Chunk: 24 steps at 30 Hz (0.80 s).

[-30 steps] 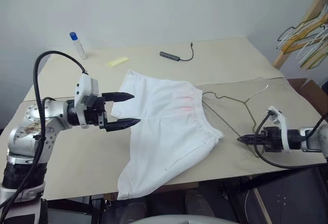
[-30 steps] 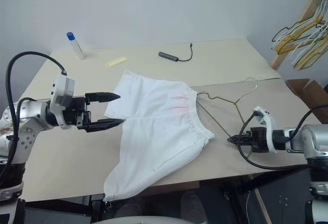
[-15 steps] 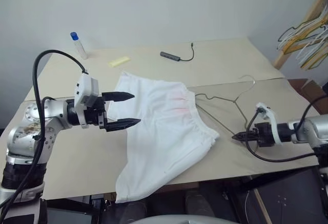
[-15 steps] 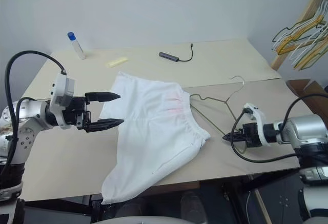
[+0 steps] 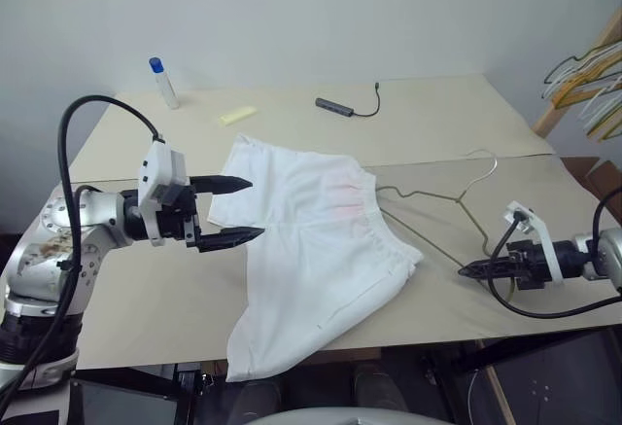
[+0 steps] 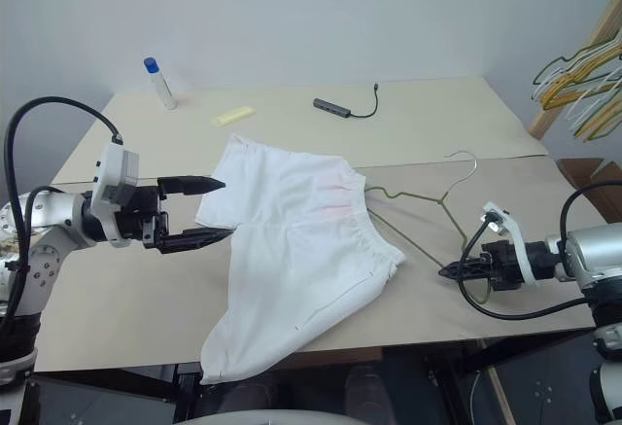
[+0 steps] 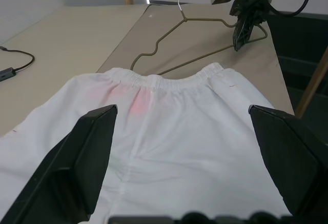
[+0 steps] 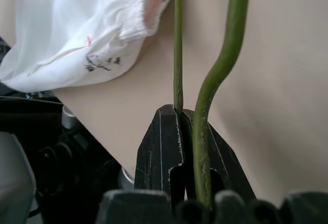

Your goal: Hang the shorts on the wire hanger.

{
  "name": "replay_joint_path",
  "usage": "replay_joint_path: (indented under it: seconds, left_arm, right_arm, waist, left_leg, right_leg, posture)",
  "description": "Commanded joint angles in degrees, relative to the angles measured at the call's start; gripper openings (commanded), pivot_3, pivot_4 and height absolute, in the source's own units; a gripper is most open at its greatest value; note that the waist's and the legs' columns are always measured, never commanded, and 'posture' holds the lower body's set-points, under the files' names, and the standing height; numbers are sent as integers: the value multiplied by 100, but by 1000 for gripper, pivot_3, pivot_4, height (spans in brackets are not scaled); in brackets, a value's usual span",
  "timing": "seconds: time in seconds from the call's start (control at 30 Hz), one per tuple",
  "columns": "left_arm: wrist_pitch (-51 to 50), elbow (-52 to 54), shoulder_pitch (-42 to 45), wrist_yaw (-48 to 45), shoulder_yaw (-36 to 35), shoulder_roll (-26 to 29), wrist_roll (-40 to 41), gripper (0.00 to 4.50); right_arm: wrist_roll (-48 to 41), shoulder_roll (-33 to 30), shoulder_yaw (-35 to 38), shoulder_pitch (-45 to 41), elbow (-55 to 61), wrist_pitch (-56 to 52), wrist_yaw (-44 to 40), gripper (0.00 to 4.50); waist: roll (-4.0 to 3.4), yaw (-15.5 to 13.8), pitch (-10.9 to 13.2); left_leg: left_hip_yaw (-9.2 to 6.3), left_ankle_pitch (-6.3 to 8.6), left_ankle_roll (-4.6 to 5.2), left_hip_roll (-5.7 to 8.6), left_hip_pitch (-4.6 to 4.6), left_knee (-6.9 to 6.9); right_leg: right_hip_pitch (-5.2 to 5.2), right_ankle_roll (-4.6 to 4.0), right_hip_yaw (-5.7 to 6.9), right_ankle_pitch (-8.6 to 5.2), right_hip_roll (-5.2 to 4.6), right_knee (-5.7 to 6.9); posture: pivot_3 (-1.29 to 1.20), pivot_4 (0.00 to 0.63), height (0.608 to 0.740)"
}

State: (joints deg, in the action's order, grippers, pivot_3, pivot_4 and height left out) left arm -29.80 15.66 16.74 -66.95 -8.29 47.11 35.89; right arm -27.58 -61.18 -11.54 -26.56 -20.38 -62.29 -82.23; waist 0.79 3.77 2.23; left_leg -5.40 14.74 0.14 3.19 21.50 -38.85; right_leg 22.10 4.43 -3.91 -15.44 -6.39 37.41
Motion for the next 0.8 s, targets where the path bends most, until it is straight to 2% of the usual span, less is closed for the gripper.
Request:
replay_joint_path:
  seconds: [0.03,0.33,0.57,0.8]
  left_arm:
    - [142,126,64,23,-140,83,2,4462]
    - [278,54,111,73,-95,31,-55,4462]
    - [274,75,113,151,-61,-1,-64,4462]
    - [239,160,23,212,-137,30,-35,4462]
  right_arm:
    - [91,61,-73,-244,-32,162,-164,0]
    - [574,874,-459,-929,-815,299,-63,0]
    - [1080,1688,-403,-1858,-2425,767,345,0]
    - [1480,2102,-546,-2306,-3115,1156,63,0]
  waist:
    - [0,-8,0]
    - [0,-15,0]
    - [0,10,0]
    - [0,6,0]
  left_leg:
    - [0,0,0,0,0,0]
    - [3,0,-1,0,-2,3]
    - [3,-1,-3,2,-9,5]
    - [1,-2,-4,4,-6,7]
  right_leg:
    - [0,0,0,0,0,0]
    - [2,-6,0,4,5,-2]
    - [1,-10,-1,8,8,-1]
    - [3,-11,-1,8,6,-1]
  posture:
    - [-19,0,740]
    - [-16,0,740]
    - [-15,0,740]
    - [9,0,740]
